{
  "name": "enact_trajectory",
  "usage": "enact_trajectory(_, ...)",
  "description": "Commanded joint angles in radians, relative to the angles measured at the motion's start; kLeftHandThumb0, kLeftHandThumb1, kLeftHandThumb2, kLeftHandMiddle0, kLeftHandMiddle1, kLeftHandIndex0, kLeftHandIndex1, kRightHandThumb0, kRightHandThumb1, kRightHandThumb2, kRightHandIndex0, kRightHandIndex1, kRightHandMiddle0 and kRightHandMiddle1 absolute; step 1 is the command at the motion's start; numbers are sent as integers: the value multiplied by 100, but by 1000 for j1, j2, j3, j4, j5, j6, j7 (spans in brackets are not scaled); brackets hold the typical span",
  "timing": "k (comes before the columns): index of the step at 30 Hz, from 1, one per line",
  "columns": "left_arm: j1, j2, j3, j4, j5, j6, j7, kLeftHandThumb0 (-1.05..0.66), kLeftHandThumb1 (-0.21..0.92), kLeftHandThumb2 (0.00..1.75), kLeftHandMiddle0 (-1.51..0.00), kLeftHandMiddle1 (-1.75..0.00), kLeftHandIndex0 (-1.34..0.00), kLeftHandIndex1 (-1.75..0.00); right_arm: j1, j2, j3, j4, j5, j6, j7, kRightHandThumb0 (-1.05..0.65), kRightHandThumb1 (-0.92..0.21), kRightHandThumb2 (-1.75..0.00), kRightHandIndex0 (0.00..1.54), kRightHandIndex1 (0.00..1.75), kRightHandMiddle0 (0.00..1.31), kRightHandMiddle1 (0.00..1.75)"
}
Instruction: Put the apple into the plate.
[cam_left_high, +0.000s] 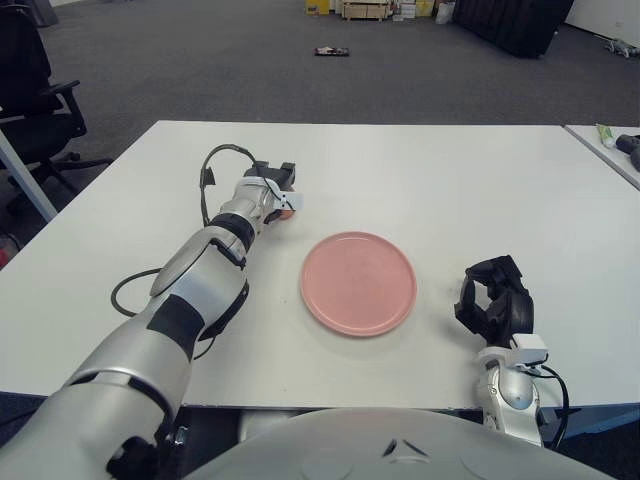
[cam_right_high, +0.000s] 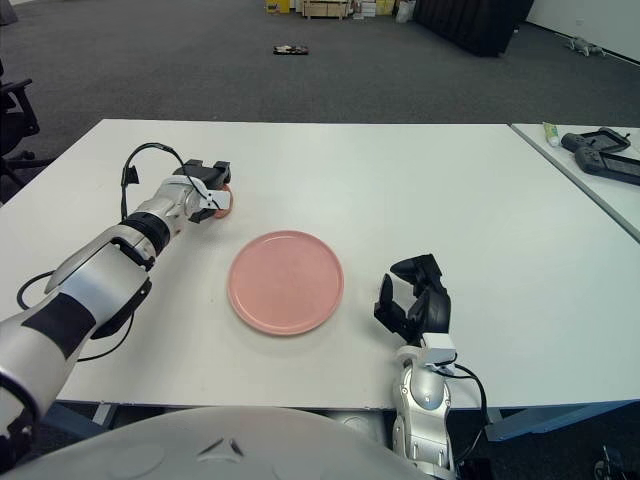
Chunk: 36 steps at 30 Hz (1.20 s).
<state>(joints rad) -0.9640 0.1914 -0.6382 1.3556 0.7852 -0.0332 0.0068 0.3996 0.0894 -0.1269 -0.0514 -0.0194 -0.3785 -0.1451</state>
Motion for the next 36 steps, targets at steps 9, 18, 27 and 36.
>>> enact_trajectory(9,73,62,14,26,-5,-38,22,0,10,148,-80,-148,-65,-175,-50,-11,-4,34,4,-25,7,-40,-59,-98,59,144,40,175)
enact_trajectory(18,33,128,89,-13,-77,-82,18,0,-3,163,-94,-151,-66,-175,-79,-11,-15,62,4,-11,-2,-40,-58,-99,59,144,41,175)
enact_trajectory(27,53,137,95,-17,-83,-111,61,0,-3,165,-93,-156,-65,-175,-105,-15,-18,95,-7,-29,-9,-40,-58,-99,60,146,41,175)
enact_trajectory(36,17,163,106,-45,-98,-128,53,0,-1,163,-92,-156,-63,-175,-120,-14,-22,111,-22,-27,-21,-40,-57,-100,59,145,41,175)
